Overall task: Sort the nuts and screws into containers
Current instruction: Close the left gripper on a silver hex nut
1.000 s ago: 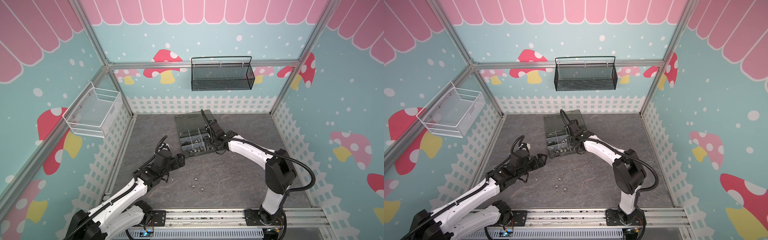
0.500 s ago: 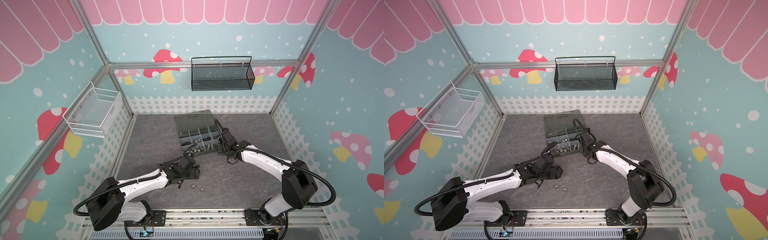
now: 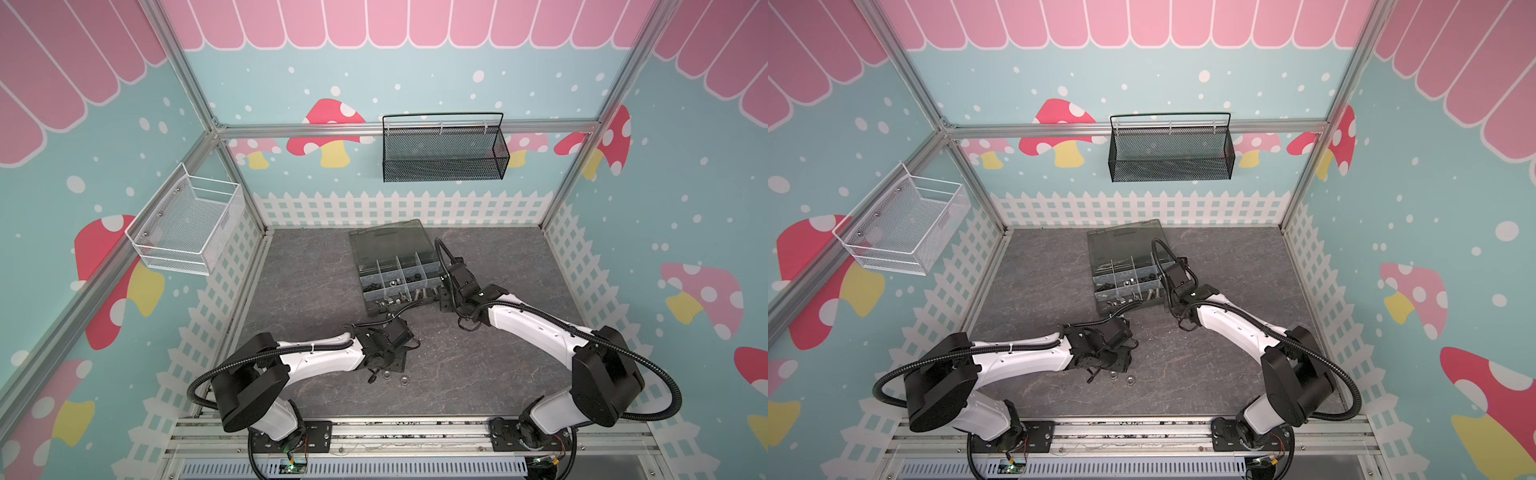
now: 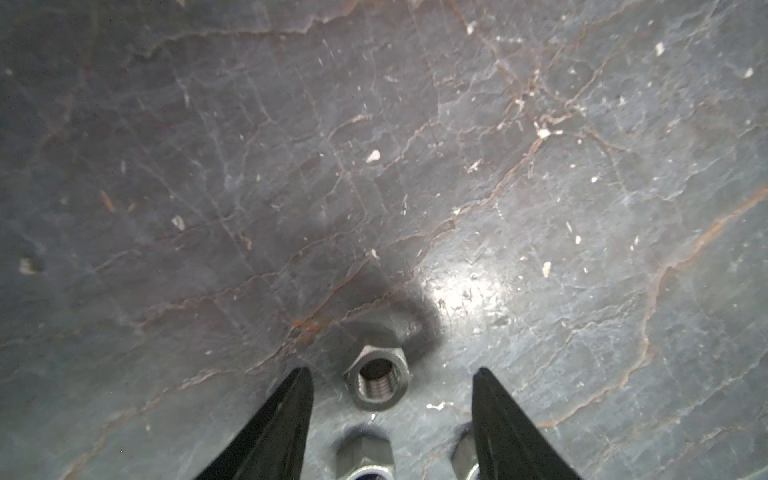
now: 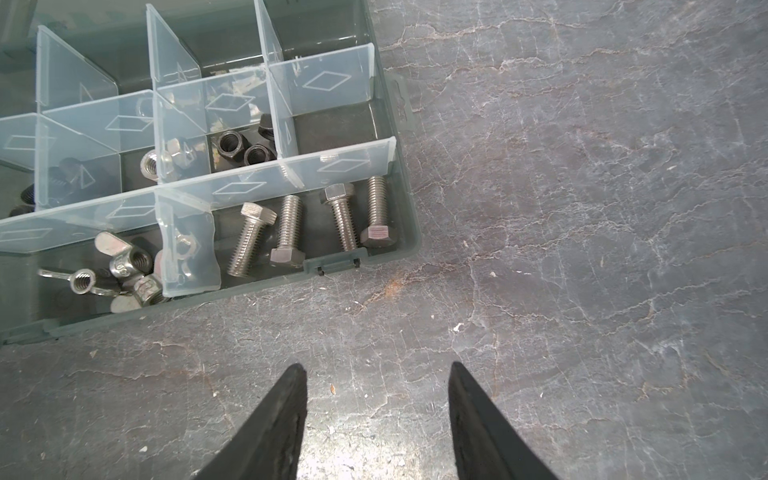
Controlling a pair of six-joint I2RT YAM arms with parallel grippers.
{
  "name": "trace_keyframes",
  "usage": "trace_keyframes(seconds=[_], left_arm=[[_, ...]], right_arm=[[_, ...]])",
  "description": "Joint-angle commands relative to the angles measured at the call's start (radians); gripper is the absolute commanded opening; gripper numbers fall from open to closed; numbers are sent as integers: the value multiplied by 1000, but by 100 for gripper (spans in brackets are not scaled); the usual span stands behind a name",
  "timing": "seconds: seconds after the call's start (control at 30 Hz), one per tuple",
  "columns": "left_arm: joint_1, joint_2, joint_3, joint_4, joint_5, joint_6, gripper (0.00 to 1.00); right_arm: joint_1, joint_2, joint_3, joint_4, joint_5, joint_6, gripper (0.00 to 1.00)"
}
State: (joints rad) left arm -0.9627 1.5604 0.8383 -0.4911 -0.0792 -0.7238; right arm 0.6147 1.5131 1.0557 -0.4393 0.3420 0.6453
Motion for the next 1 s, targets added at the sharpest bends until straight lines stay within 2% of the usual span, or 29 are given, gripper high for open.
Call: trace_keyframes(seconds=[0.0, 0.17, 0.43, 0.97], left_arm=[[-5, 29, 43, -63, -32, 7, 57], [-5, 69, 76, -114, -43, 17, 49], [-5, 116, 112, -176, -68, 34, 41], [-5, 179, 146, -225, -85, 61, 41]], right_arm=[[-7, -10, -11, 6, 13, 21, 57], [-6, -5, -13, 6, 12, 23, 57], [-7, 11, -6, 8, 1, 20, 57], [-8, 31, -10, 20, -24, 20, 56]])
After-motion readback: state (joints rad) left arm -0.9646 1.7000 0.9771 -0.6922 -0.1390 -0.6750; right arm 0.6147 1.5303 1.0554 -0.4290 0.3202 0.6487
